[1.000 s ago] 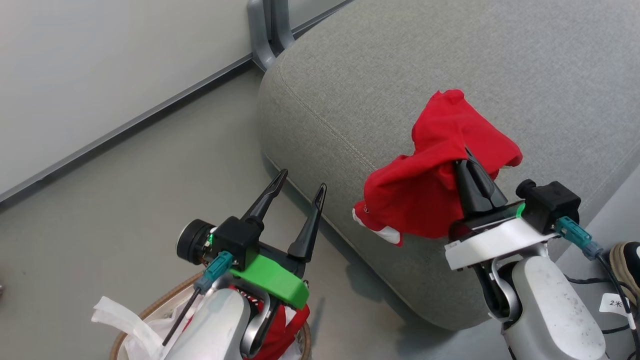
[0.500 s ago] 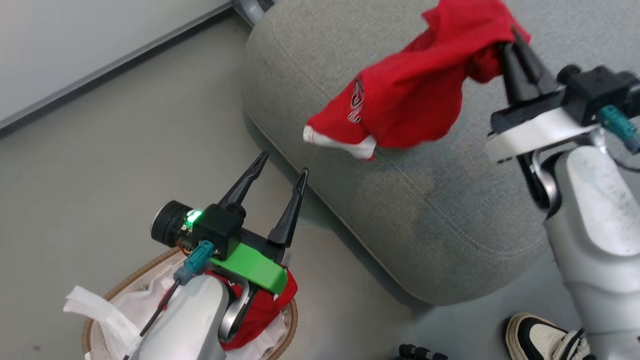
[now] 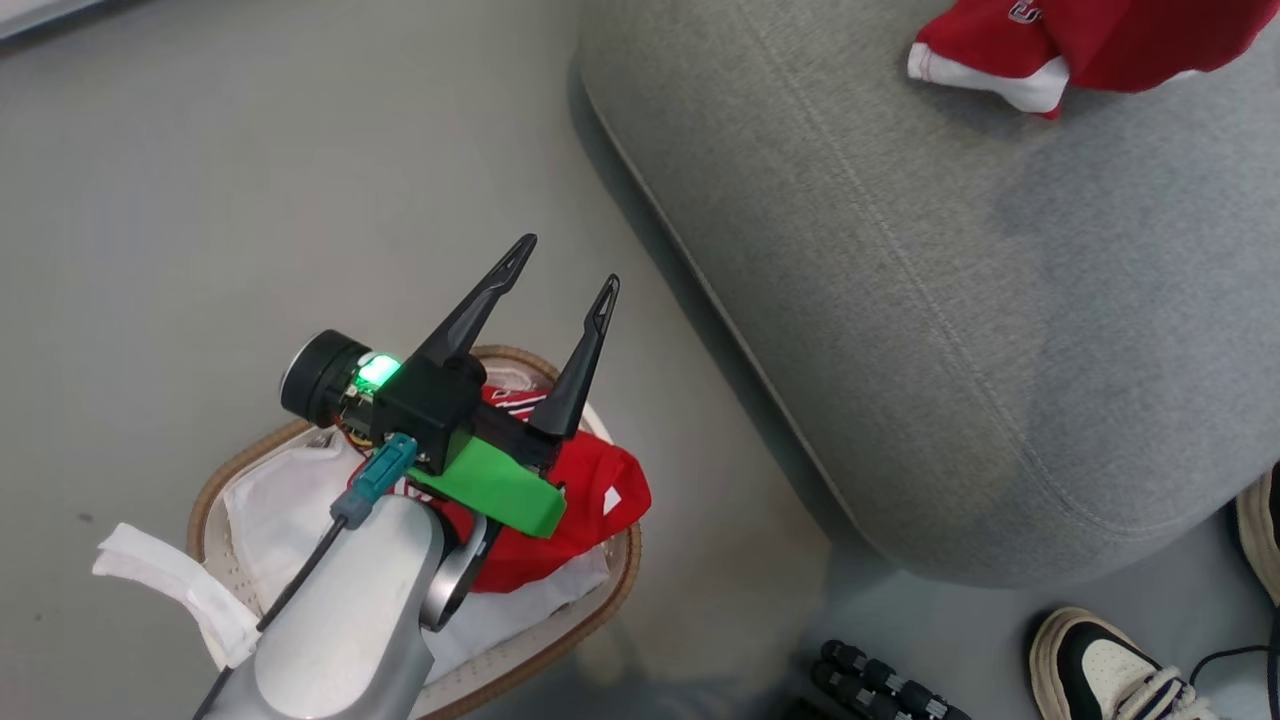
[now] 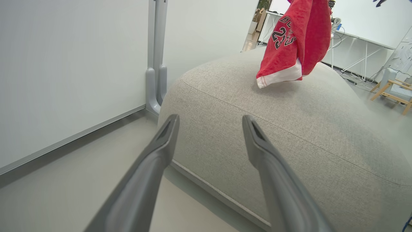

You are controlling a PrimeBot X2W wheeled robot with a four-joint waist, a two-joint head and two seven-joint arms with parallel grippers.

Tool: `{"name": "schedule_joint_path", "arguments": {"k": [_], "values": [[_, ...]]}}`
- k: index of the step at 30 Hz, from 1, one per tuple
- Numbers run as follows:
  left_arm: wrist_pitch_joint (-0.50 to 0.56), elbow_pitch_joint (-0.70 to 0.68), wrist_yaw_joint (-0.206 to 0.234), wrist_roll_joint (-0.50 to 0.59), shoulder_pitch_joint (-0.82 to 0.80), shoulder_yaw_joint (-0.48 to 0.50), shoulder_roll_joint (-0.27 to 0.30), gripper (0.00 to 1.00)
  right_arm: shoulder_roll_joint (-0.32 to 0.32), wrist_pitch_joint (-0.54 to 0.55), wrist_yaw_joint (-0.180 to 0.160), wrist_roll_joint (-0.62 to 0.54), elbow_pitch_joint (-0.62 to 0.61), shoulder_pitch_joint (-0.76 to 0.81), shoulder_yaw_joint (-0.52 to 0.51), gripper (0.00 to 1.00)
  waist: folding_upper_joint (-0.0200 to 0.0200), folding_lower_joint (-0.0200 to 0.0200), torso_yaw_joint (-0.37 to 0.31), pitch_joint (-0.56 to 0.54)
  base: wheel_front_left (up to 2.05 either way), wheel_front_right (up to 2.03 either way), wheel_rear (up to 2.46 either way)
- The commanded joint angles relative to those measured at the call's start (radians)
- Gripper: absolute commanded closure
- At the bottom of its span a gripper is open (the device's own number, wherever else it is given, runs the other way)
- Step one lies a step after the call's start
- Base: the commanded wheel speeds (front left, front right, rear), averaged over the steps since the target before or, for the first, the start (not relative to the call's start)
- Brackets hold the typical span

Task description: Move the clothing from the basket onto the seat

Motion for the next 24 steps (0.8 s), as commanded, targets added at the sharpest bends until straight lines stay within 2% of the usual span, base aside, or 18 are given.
{"name": "schedule_joint_path", "arguments": {"k": [1,6,15,16,17,18,19,24], "values": [[-0.001,-0.005,-0.003,0.011,-0.022,0.004,0.008,0.00,-0.006,-0.002,-0.001,-0.016,0.015,-0.024,-0.017,1.00,0.0000,-0.0001,0.100,0.097,0.00,0.00,0.00],[-0.001,-0.009,-0.003,0.012,-0.032,0.013,0.008,0.00,0.002,-0.002,-0.001,-0.070,0.080,-0.048,-0.087,1.00,0.0000,-0.0001,0.136,0.128,0.00,0.00,0.00],[-0.001,0.003,-0.003,0.007,-0.010,0.038,-0.001,0.00,0.088,-0.002,-0.001,-0.129,0.190,0.092,-0.235,1.00,0.0000,-0.0001,0.139,0.095,0.00,0.00,0.00],[-0.001,0.005,-0.003,0.007,-0.007,0.040,-0.002,0.00,0.093,-0.002,-0.001,-0.133,0.197,0.112,-0.248,0.73,0.0000,-0.0001,0.138,0.088,0.00,0.00,0.00],[-0.001,0.009,-0.003,0.006,-0.003,0.041,-0.003,0.00,0.100,-0.002,-0.001,-0.137,0.200,0.136,-0.263,0.50,0.0000,-0.0001,0.137,0.077,0.00,0.00,0.00],[-0.001,0.011,-0.003,0.005,0.000,0.042,-0.005,0.00,0.104,-0.002,-0.001,-0.140,0.201,0.156,-0.272,0.05,0.0000,-0.0001,0.136,0.068,0.00,0.00,0.00],[-0.001,0.015,-0.003,0.005,0.006,0.044,-0.005,0.00,0.113,-0.002,-0.001,-0.144,0.202,0.180,-0.280,0.00,0.0000,-0.0001,0.134,0.054,0.00,0.00,0.00],[-0.001,0.027,-0.003,-0.002,0.039,0.078,-0.020,0.00,0.134,-0.002,-0.001,-0.126,0.171,0.289,-0.298,0.00,0.0000,-0.0001,0.125,-0.014,0.00,0.00,0.00]]}}
